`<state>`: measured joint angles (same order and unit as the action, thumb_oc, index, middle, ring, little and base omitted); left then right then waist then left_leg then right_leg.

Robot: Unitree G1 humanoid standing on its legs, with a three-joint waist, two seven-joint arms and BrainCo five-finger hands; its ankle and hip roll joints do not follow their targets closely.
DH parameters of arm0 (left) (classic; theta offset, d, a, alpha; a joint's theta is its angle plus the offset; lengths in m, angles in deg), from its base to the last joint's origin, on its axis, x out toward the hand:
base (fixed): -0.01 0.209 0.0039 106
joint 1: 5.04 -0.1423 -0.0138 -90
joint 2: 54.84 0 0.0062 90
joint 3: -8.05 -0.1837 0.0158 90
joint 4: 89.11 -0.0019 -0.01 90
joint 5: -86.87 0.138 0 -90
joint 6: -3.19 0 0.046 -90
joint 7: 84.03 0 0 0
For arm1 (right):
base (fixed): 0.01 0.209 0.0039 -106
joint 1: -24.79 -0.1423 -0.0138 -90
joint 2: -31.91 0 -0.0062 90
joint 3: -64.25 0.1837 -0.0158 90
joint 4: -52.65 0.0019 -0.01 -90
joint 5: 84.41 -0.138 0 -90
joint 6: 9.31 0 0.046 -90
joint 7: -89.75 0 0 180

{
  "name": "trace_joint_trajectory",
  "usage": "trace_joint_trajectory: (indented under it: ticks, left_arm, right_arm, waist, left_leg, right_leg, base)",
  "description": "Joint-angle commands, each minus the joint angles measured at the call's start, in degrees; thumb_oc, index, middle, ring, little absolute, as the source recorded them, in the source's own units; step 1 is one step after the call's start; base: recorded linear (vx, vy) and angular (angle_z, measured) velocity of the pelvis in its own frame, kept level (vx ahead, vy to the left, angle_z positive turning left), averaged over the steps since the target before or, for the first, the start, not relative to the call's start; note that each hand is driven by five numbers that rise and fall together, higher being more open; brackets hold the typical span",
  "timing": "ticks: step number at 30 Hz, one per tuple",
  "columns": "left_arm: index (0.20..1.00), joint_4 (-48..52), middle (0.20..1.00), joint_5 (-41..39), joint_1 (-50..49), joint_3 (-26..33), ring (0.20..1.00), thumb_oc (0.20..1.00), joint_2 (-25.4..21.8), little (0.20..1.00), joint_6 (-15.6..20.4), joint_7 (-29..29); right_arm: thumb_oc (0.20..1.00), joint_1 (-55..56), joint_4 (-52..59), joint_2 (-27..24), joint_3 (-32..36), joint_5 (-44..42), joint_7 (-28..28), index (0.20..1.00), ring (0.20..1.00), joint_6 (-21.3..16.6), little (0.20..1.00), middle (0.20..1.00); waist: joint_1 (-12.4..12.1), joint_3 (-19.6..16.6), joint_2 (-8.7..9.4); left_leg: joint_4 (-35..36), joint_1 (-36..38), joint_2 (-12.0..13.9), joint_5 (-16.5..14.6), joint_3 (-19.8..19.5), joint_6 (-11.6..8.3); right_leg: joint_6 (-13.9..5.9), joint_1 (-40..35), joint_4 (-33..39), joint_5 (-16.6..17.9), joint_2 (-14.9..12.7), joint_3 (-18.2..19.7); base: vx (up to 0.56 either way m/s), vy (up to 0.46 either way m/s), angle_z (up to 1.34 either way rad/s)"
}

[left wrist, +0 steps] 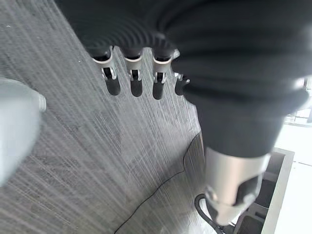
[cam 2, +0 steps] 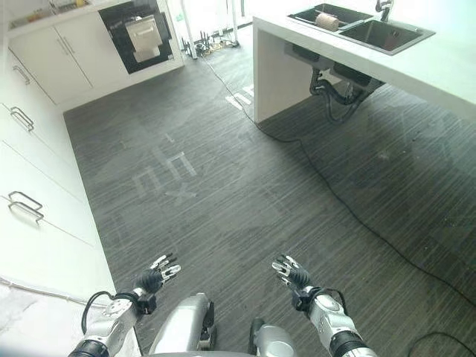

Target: Place the dishes in the dishwasher.

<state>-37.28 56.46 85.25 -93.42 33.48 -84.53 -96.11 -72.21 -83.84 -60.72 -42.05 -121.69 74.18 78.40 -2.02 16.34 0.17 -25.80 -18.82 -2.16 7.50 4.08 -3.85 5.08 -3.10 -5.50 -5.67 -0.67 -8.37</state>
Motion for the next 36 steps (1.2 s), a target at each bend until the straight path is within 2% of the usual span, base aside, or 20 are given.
trace_joint_trajectory:
  ticks: [1, 2, 3, 6, 8, 11, 12, 14, 15, 17, 18, 20, 21, 22, 23, 24, 25, 27, 32, 36]
  left_arm:
    - [1.000, 5.35, 1.000, -0.97, -1.06, -1.67, 1.000, 1.000, -0.93, 1.000, 1.29, -0.71]
    - [1.000, 5.94, 1.000, -0.66, -1.98, -2.06, 1.000, 1.000, -0.94, 1.000, 1.26, -0.56]
    - [1.000, 5.90, 1.000, -0.42, -2.32, -2.18, 1.000, 1.000, -0.71, 1.000, 1.39, -0.49]
    - [1.000, 5.17, 1.000, -0.21, -2.46, -2.25, 1.000, 1.000, -0.55, 1.000, 1.95, 0.04]
    - [1.000, 4.08, 1.000, 0.49, -2.40, -1.80, 1.000, 1.000, -1.39, 1.000, 2.93, -1.07]
    - [1.000, 4.20, 1.000, 1.14, -1.75, -2.04, 1.000, 1.000, -3.13, 1.000, 2.68, -2.31]
    - [1.000, 4.14, 1.000, 1.25, -1.26, -2.27, 1.000, 1.000, -3.69, 1.000, 2.49, -2.76]
    - [1.000, 4.12, 1.000, 1.66, -0.39, -2.49, 1.000, 1.000, -4.76, 1.000, 2.37, -3.97]
    - [1.000, 4.16, 1.000, 1.83, -0.02, -2.58, 1.000, 1.000, -5.17, 1.000, 2.62, -4.68]
    - [1.000, 5.22, 1.000, 2.01, 0.01, -2.43, 1.000, 1.000, -5.76, 1.000, 2.24, -4.86]
    - [1.000, 6.56, 1.000, 1.67, -0.36, -1.90, 1.000, 1.000, -6.19, 1.000, 1.32, -4.15]
    - [1.000, 6.31, 1.000, 0.40, -0.26, -2.15, 1.000, 1.000, -6.22, 1.000, 1.57, -3.49]
    - [1.000, 6.17, 1.000, -0.15, -0.12, -2.15, 1.000, 1.000, -6.07, 1.000, 1.75, -3.53]
    - [1.000, 6.94, 1.000, 0.21, 0.12, -1.90, 1.000, 1.000, -6.13, 1.000, 1.35, -4.05]
    - [1.000, 7.35, 1.000, 0.62, 0.35, -1.88, 1.000, 1.000, -6.32, 1.000, 1.17, -4.07]
    - [1.000, 7.69, 1.000, 0.84, 0.71, -2.03, 1.000, 1.000, -6.50, 1.000, 0.91, -3.84]
    - [1.000, 7.97, 1.000, 0.84, 1.54, -2.69, 1.000, 1.000, -6.47, 1.000, 0.44, -3.00]
    - [1.000, 8.30, 1.000, 1.50, 1.89, -3.83, 1.000, 1.000, -5.91, 1.000, 0.42, -1.83]
    - [1.000, 7.11, 1.000, 2.97, 1.16, -4.58, 1.000, 1.000, -4.84, 1.000, 1.93, -0.45]
    - [1.000, 6.61, 1.000, 3.94, 0.11, -3.70, 1.000, 1.000, -3.78, 1.000, 2.91, -0.83]
  right_arm:
    - [1.000, 1.81, 7.42, -0.82, -0.20, -2.59, 1.82, 1.000, 1.000, -2.43, 1.000, 1.000]
    - [1.000, 1.78, 6.50, -0.66, -0.49, -3.11, 1.88, 1.000, 1.000, -3.42, 1.000, 1.000]
    - [1.000, 1.73, 5.15, -0.53, -0.31, -3.32, 1.25, 1.000, 1.000, -4.71, 1.000, 1.000]
    - [1.000, 1.95, 5.44, 0.08, -0.73, -3.25, 1.88, 1.000, 1.000, -4.76, 1.000, 1.000]
    - [1.000, 3.10, 5.57, 1.13, -0.03, -3.50, 1.80, 1.000, 1.000, -4.92, 1.000, 1.000]
    - [1.000, 4.27, 6.38, 2.50, 0.29, -3.25, 3.11, 1.000, 1.000, -6.07, 1.000, 1.000]
    - [1.000, 4.43, 6.33, 2.69, 0.49, -3.69, 3.43, 1.000, 1.000, -6.50, 1.000, 1.000]
    - [1.000, 4.70, 6.92, 3.43, 0.79, -4.77, 4.80, 1.000, 1.000, -7.08, 1.000, 1.000]
    - [1.000, 4.87, 7.22, 3.80, 0.96, -5.15, 5.28, 1.000, 1.000, -7.49, 1.000, 1.000]
    - [1.000, 5.55, 8.37, 4.28, 1.15, -4.65, 6.05, 1.000, 1.000, -7.85, 1.000, 1.000]
    - [1.000, 5.97, 8.99, 4.48, 0.98, -4.22, 6.29, 1.000, 1.000, -7.76, 1.000, 1.000]
    - [1.000, 5.64, 8.70, 4.43, 0.65, -3.54, 6.07, 1.000, 1.000, -7.80, 1.000, 1.000]
    - [1.000, 5.65, 8.81, 4.33, 0.62, -2.75, 5.96, 1.000, 1.000, -7.76, 1.000, 1.000]
    - [1.000, 6.36, 9.80, 3.71, 1.45, -2.12, 5.61, 1.000, 1.000, -7.45, 1.000, 1.000]
    - [1.000, 6.59, 9.93, 3.18, 1.85, -2.47, 5.02, 1.000, 1.000, -7.44, 1.000, 1.000]
    - [1.000, 6.66, 9.65, 2.64, 2.14, -3.00, 4.27, 1.000, 1.000, -7.57, 1.000, 1.000]
    - [1.000, 6.49, 8.69, 1.99, 2.63, -3.75, 2.93, 1.000, 1.000, -8.00, 1.000, 1.000]
    - [1.000, 6.10, 7.22, 2.05, 3.34, -3.66, 2.09, 1.000, 1.000, -8.35, 1.000, 1.000]
    - [1.000, 4.21, 6.08, 2.67, 2.29, -3.83, 3.16, 1.000, 1.000, -7.46, 1.000, 1.000]
    - [1.000, 3.63, 7.27, 1.19, 0.80, -4.48, 3.35, 1.000, 1.000, -6.32, 1.000, 1.000]
  waist:
    - [-2.80, -3.13, -2.22]
    - [-4.10, -3.25, -2.79]
    - [-4.54, -3.25, -2.87]
    - [-4.71, -4.35, -2.12]
    - [-5.50, -5.72, -0.80]
    - [-5.63, -7.11, 0.36]
    - [-5.51, -7.47, 0.72]
    - [-5.50, -8.48, 1.69]
    - [-5.41, -8.84, 2.05]
    - [-5.11, -9.01, 2.02]
    - [-4.63, -8.87, 0.20]
    - [-3.74, -8.28, -0.54]
    - [-2.87, -8.07, -1.22]
    - [-1.03, -7.20, -1.76]
    - [-0.35, -6.65, -1.82]
    - [0.26, -6.15, -1.61]
    - [1.38, -5.30, -0.66]
    - [2.13, -4.68, -0.16]
    - [1.59, -5.80, 0.62]
    - [2.38, -6.69, 0.37]
  left_leg:
    - [15.79, 5.06, 1.29, 1.61, -0.96, 0.43]
    - [21.34, 4.36, 1.09, 4.99, -3.12, -0.73]
    - [22.67, 4.03, 1.12, 5.20, -2.92, -1.02]
    - [22.89, 5.40, 1.18, 2.62, -2.02, 0.50]
    - [22.05, 6.97, 0.28, -0.65, -2.37, 2.53]
    - [22.35, 8.81, -1.25, -3.04, -3.15, 4.89]
    - [22.36, 9.36, -1.79, -3.89, -3.43, 5.78]
    - [22.77, 10.61, -3.42, -5.71, -3.69, 7.82]
    - [22.78, 11.05, -4.23, -6.80, -3.30, 8.98]
    - [22.48, 11.59, -4.85, -8.24, -2.92, 10.23]
    - [23.48, 13.63, -4.07, -9.15, -3.01, 11.08]
    - [24.23, 15.73, -4.33, -9.60, -3.55, 11.39]
    - [24.40, 16.91, -4.12, -9.90, -4.24, 11.34]
    - [24.98, 19.18, -3.99, -10.60, -5.29, 11.10]
    - [25.22, 20.07, -3.81, -10.96, -5.43, 10.92]
    - [25.47, 21.02, -3.80, -11.52, -5.67, 10.80]
    - [25.68, 22.90, -4.47, -13.22, -6.29, 10.54]
    - [26.44, 25.84, -4.53, -14.98, -8.00, 10.01]
    - [25.92, 28.03, -3.85, -16.82, -7.78, 9.30]
    - [20.64, 29.69, -1.26, -18.92, -6.71, 7.48]
  right_leg:
    - [-4.80, -9.32, 4.11, -0.23, 2.37, 4.01]
    - [-4.74, -11.43, 5.00, -0.84, 3.35, 5.17]
    - [-4.63, -12.37, 4.99, -1.57, 3.64, 5.69]
    - [-5.39, -12.24, 3.32, -3.45, 2.73, 5.63]
    - [-6.52, -13.27, 1.73, -5.44, 1.47, 4.11]
    - [-7.93, -12.76, -1.88, -5.90, 0.47, 3.23]
    - [-8.57, -11.88, -3.93, -4.59, -0.09, 3.05]
    - [-11.05, -10.02, -9.42, 1.14, -1.50, 3.31]
    - [-12.85, -8.47, -14.41, 5.37, -1.66, 4.12]
    - [-14.71, -5.83, -22.01, 9.64, -0.75, 5.00]
    - [-14.61, -0.48, -33.60, 10.78, -0.70, 3.49]
    - [-12.92, 3.89, -35.44, 7.78, -2.48, 1.83]
    - [-11.82, 6.55, -33.37, 6.03, -2.46, 1.17]
    - [-10.71, 10.34, -26.26, 5.01, -2.82, 0.13]
    - [-10.53, 11.52, -22.74, 5.54, -3.70, -0.56]
    - [-10.70, 12.56, -18.22, 6.75, -4.71, -0.95]
    - [-12.14, 14.77, -8.89, 10.39, -6.43, -0.87]
    - [-13.86, 15.42, -1.50, 14.24, -7.82, -0.43]
    - [-14.33, 11.84, 1.23, 14.13, -8.39, -2.35]
    - [-10.54, 9.63, -1.17, 9.38, -5.72, -1.60]
  base:
    - [0.51, 0.190, -0.06]
    - [0.54, 0.225, -0.04]
    - [0.52, 0.248, -0.21]
    - [0.37, 0.247, -0.32]
    - [0.44, 0.308, -0.06]
    - [0.31, 0.253, -0.04]
    - [0.23, 0.245, 0.19]
    - [0.23, 0.280, 0.38]
    - [0.17, 0.248, 0.41]
    - [0.20, 0.290, 0.28]
    - [0.21, 0.311, 0.13]
    - [0.18, 0.213, -0.31]
    - [0.23, 0.119, -0.37]
    - [0.24, 0.047, -0.06]
    - [0.23, -0.039, 0.31]
    - [0.28, -0.166, 0.64]
    - [0.32, -0.201, 0.64]
    - [0.37, -0.231, 0.86]
    - [0.23, -0.181, 0.41]
    - [0.30, -0.248, -0.20]
